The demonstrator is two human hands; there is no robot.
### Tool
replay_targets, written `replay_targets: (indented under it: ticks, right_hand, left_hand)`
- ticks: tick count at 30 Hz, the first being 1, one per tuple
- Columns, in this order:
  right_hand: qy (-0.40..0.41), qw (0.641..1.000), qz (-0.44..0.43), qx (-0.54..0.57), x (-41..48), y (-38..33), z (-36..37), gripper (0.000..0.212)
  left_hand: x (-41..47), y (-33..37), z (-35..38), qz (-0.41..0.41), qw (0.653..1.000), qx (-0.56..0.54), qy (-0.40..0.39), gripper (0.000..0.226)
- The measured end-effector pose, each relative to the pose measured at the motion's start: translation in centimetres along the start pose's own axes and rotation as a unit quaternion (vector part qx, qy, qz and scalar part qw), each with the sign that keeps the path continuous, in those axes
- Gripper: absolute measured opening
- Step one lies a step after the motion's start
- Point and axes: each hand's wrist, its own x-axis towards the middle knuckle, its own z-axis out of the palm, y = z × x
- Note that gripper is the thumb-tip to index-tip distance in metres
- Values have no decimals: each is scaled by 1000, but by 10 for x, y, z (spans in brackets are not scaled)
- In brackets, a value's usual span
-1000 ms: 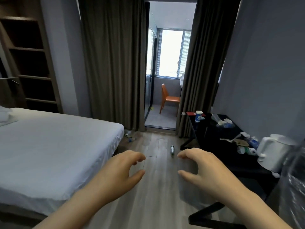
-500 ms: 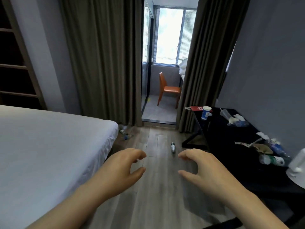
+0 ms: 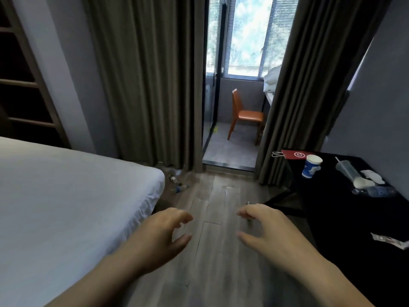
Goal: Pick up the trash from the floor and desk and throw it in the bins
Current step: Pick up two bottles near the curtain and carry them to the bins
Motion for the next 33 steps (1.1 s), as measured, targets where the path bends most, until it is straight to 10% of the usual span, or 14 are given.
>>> replay_targets:
  ticks: [33]
  right_hand:
    - [-90,992,72,57,614,199,83,43]
  left_hand:
    - [530,-346,83,-79,991,-61,-94,33]
